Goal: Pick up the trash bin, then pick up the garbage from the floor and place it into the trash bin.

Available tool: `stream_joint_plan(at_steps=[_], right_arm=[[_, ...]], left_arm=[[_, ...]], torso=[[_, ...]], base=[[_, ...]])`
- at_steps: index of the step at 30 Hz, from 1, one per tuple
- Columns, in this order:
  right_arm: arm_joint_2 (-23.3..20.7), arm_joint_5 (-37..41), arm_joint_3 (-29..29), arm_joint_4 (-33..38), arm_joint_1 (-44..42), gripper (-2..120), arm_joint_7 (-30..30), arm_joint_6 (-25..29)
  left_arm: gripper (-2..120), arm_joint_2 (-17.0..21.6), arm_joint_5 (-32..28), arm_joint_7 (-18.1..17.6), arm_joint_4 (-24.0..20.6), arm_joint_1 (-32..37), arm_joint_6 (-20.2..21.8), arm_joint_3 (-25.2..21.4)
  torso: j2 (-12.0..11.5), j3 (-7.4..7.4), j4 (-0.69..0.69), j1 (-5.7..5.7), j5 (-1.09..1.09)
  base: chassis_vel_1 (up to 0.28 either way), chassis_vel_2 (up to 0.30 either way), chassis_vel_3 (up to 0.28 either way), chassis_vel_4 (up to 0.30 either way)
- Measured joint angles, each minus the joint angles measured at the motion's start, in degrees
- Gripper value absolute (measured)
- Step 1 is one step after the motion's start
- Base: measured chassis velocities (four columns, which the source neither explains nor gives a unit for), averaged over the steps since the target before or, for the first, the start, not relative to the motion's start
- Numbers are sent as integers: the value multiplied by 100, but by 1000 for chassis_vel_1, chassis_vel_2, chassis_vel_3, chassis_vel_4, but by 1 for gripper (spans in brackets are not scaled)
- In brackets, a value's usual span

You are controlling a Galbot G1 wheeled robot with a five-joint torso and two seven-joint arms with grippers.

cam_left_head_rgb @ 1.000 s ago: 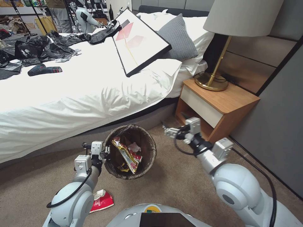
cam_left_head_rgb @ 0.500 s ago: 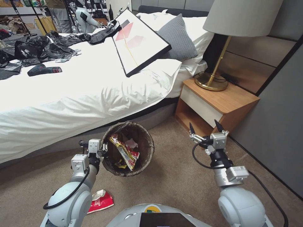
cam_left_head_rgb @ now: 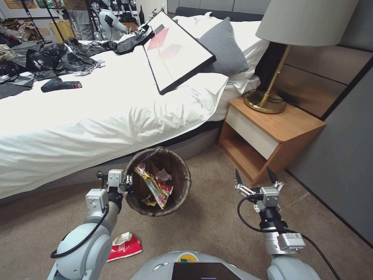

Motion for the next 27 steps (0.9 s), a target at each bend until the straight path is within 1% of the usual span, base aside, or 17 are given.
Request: stream_joint_plan(at_steps=[13,27], right_arm=[[-8,135,-29,-24,143,100,85,-169],[100,200,-29,-3,219,100,104,-186]], left_arm=[[5,35,-58,1,-24,-1,14,-24],[5,22,-72,-2,-74,-2,21,-42]], torso=[[0,1,1,0,0],[0,1,1,0,0]], base=[[20,21,21,19],[54,54,52,57]])
